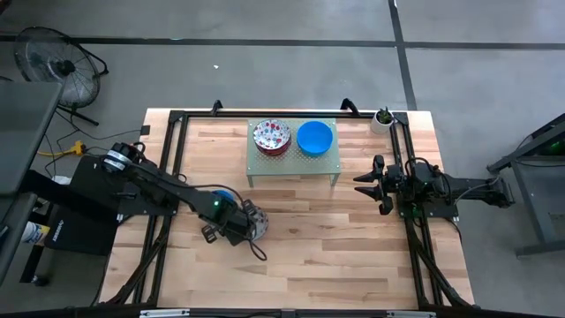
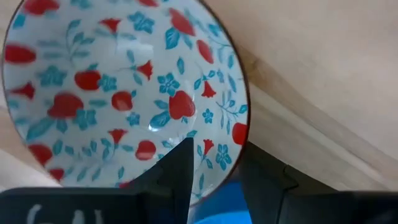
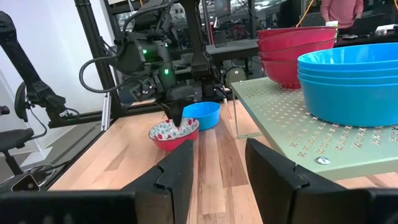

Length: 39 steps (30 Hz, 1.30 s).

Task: Pick & Place Mini bowls
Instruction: Stack the red patterned bowl on the stacked red patterned bowl on the shelf

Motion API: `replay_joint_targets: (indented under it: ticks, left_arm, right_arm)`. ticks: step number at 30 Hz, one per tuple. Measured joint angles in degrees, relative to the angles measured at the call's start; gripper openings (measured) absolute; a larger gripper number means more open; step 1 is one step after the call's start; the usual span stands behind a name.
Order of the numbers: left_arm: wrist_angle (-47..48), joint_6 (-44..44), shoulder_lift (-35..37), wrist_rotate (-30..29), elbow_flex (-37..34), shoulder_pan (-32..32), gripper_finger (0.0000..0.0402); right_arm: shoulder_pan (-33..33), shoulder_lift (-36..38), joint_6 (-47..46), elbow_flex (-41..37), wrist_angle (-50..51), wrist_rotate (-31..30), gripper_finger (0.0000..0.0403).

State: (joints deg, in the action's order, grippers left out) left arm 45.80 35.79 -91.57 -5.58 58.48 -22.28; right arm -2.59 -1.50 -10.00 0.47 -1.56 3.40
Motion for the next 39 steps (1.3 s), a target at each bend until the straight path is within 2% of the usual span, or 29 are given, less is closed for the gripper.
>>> replay_joint_targets:
  ticks: [20,33,39]
  left_arm:
    - [-1.7,1.1,0.0,0.0,0.0,0.1,0.0113]
    - [-2.2,1.2,-0.1,1.8,0.0,0.1,0.0032]
    - [-2.8,1.0,-0.2,2.0,0.1,0.1,0.0009]
  right_arm:
    - [0.0,0.0,0.0,0.0,0.0,0.0,0.0134]
    - [0.0,0.0,0.0,0.0,0.0,0.0,0.0134]
    - [0.0,0.0,0.0,0.0,0.0,0.0,0.0134]
